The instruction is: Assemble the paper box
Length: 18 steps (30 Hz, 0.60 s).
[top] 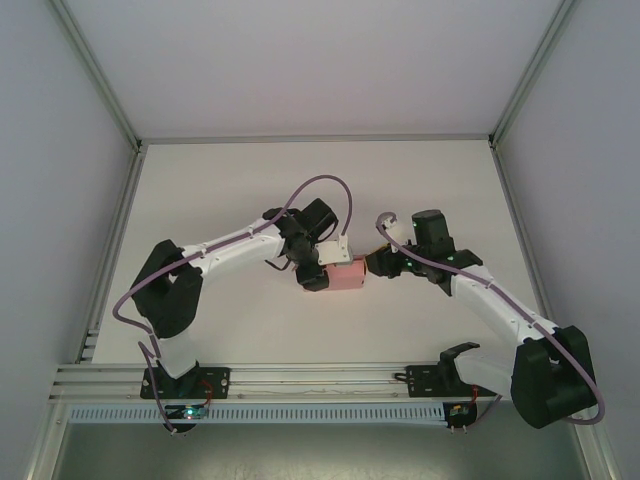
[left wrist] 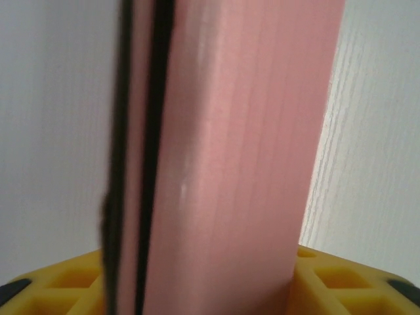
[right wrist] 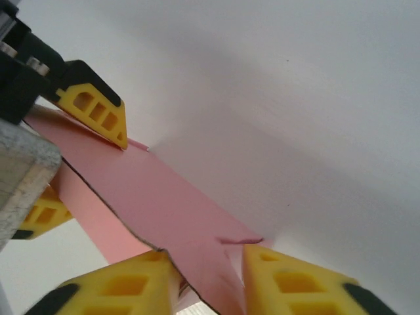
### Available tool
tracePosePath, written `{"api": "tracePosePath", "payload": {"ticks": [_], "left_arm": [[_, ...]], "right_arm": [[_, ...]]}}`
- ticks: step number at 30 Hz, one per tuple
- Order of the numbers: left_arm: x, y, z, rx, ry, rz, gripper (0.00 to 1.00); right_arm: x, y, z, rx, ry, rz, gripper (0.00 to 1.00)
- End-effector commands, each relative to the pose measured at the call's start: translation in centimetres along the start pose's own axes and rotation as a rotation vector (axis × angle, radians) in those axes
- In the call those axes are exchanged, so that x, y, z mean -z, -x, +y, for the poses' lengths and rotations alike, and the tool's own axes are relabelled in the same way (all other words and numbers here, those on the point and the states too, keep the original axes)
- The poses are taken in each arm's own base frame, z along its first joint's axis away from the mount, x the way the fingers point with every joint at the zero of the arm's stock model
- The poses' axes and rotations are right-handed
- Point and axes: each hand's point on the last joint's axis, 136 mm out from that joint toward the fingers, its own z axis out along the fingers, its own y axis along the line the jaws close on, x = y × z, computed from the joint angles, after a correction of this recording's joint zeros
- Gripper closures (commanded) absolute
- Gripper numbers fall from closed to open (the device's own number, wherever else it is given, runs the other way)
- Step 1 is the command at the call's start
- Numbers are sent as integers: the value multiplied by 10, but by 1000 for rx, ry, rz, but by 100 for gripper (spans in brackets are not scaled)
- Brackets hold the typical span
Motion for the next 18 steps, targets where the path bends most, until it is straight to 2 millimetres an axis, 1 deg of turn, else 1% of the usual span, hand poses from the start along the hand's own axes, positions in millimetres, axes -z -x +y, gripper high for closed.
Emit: {"api": "tracePosePath", "payload": {"ticks": [1, 3, 7, 10, 15, 17, 18], "left_arm": [[-6, -21, -14, 20, -92, 96, 43], [-4, -19, -13, 19, -89, 96, 40], [1, -14, -10, 18, -77, 90, 40], [3, -12, -8, 20, -64, 93, 40], [1, -10, -5, 28, -58, 100, 40], [0, -8, -3, 33, -51, 97, 41], [-1, -8, 0, 40, -43, 100, 43]], "right_arm": [[1, 4, 7, 40, 29, 24, 81], [0, 4, 10, 43, 47, 36, 84], [0, 6, 10, 49, 37, 42, 86], [1, 11, 10, 18, 27, 34, 88], [-1, 13, 15, -99, 17, 27, 94], [-2, 12, 14, -160, -3, 29, 98], [-2, 13, 13, -191, -17, 27, 100]]}}
